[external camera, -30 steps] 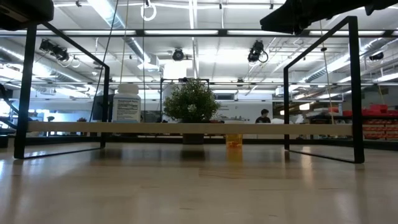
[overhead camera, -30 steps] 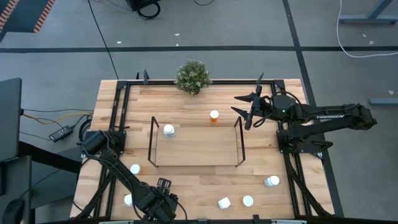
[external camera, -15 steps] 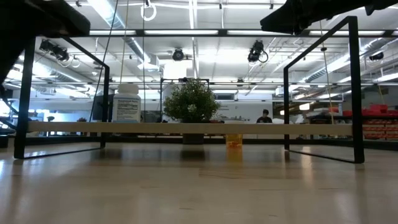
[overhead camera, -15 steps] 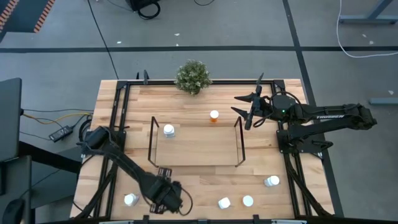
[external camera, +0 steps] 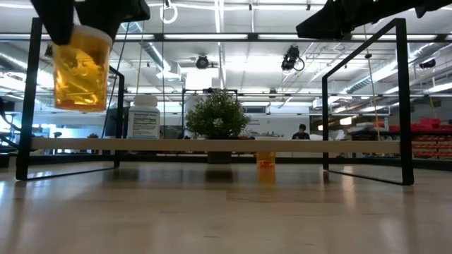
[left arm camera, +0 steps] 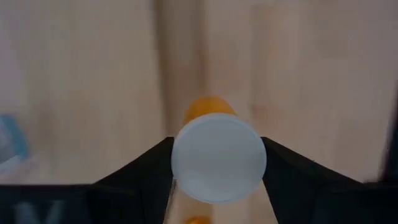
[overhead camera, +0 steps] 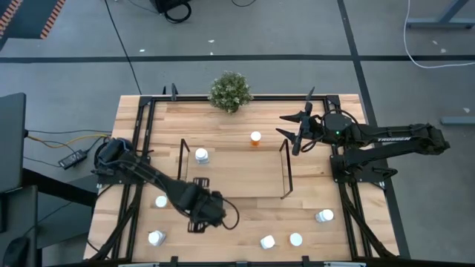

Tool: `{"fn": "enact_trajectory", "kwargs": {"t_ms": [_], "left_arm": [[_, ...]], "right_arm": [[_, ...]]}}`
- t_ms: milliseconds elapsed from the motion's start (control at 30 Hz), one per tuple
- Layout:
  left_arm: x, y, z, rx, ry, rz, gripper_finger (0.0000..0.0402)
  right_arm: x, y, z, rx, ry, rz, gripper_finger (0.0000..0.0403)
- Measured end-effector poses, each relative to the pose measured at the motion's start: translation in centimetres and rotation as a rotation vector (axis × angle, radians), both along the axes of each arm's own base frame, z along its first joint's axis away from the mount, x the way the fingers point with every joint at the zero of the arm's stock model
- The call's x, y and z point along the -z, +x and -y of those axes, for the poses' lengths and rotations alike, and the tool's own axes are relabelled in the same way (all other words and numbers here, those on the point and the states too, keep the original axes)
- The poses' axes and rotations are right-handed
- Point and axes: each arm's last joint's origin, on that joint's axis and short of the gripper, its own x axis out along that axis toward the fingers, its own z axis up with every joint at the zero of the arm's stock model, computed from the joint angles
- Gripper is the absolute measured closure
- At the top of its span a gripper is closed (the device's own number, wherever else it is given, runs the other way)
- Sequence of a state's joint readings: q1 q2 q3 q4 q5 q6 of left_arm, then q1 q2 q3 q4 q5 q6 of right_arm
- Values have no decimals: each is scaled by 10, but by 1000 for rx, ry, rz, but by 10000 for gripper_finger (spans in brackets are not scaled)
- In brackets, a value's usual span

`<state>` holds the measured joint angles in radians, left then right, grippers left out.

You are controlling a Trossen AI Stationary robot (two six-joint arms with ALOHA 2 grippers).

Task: Pick and place medicine bottles onto shelf by color
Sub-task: Put the bottom left orange pill bottle on the shelf

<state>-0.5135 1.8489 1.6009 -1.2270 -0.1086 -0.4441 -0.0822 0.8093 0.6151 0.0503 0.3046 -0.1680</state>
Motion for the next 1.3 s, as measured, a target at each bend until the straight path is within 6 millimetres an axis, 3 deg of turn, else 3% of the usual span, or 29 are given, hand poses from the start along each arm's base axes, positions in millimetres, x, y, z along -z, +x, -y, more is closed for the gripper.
{"fn": "enact_trajectory", "kwargs": {"t_ms": [333,533,700,1000,1300], "left_arm": [[1,12,-39,-19,74,-46,159],[1,15,-53,-40,92,-67,174],[1,16,-56,-27,95,-71,185],[2,17,-54,10,93,-61,164],[34,5,-59,19,124,-135,182]], "right_arm": [[0,0,0,0,0,-2,185],[1,0,0,0,0,-6,185],[1,0,0,0,1,-13,185],[1,0,0,0,1,-14,185],[3,0,0,0,2,-29,185]]}}
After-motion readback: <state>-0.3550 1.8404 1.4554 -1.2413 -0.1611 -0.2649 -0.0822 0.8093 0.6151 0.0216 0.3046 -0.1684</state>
